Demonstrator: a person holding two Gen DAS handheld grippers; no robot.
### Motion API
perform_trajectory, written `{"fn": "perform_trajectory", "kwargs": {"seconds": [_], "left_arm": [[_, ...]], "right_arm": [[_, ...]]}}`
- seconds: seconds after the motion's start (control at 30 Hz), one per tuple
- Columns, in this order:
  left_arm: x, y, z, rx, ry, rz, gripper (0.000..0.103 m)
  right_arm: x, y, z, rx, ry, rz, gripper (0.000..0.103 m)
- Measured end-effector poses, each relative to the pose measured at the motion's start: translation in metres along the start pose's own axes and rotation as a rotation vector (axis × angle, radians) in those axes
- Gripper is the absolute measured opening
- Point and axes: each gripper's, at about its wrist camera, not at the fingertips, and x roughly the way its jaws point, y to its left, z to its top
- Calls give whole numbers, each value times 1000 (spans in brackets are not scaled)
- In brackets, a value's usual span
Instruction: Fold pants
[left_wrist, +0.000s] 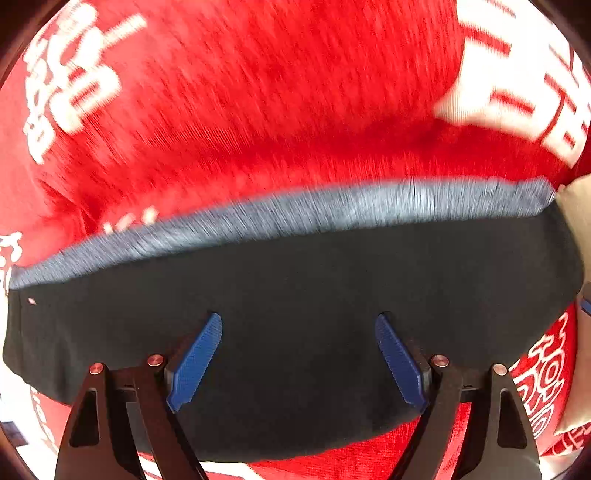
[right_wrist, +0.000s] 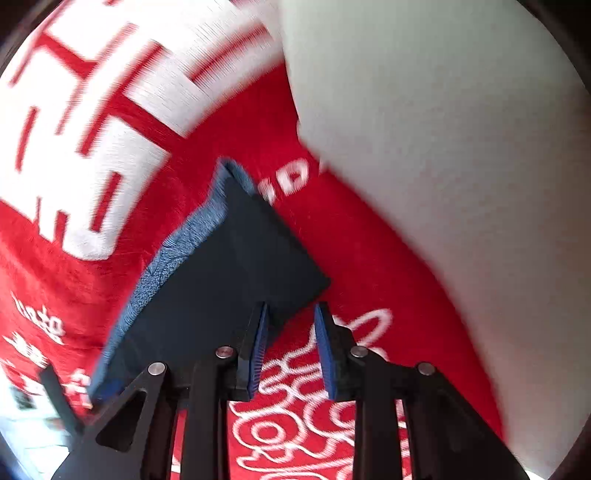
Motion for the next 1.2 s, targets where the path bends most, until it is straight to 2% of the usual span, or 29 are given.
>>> {"fn": "perform_trajectory", "kwargs": {"seconds": [0.03, 0.1, 0.17, 0.2, 0.27, 0.3, 0.37, 0.4, 0.43, 0.5, 0.6, 0.67, 0.73, 0.77, 0.83, 0.9, 1.07, 1.2], "left_arm": [[-3, 3, 5, -8, -19, 4, 86], [3, 9, 17, -41, -25, 5, 86], [17, 11, 27, -80, -18, 12, 86], [24, 15, 28, -87, -15, 19, 86], [43, 15, 33, -86, -4, 46, 86], [46, 16, 35, -93, -40, 47, 88], [55, 21, 46, -96, -54, 49, 88], [59, 24, 51, -105, -57, 42, 92], [62, 27, 56, -112, -62, 41, 94], [67, 37, 63, -114, -82, 40, 95], [75, 56, 78, -166, -62, 80, 95], [67, 77, 81, -235, -47, 75, 95], [54, 89, 76, -236, -56, 79, 95], [45, 95, 68, -212, -60, 92, 95], [32, 102, 58, -175, -54, 114, 95], [22, 115, 36, -153, -42, 130, 95], [7, 174, -3, -173, -13, 154, 95], [4, 235, -11, -164, -44, 189, 95]], "right_arm": [[-7, 10, 0, -51, -15, 18, 30], [-2, 46, 0, -172, 10, 51, 30], [14, 72, 4, -270, 47, 96, 30], [34, 92, 6, -307, 79, 129, 29], [63, 113, 7, -354, 112, 130, 28], [81, 124, 8, -382, 133, 128, 28], [101, 134, 13, -444, 124, 82, 27], [98, 134, 14, -461, 105, 70, 22], [95, 132, 19, -468, 88, 67, 21], [95, 128, 34, -458, 54, 33, 17], [92, 112, 54, -432, 6, -49, 16], [87, 106, 62, -391, 17, -47, 17], [72, 95, 66, -374, 16, -75, 23], [63, 95, 62, -367, 20, -94, 26], [52, 92, 52, -352, 29, -117, 40], [33, 94, 28, -342, 33, -120, 44], [17, 138, -43, -431, 87, -101, 45], [21, 208, -107, -553, 89, -79, 48]]}}
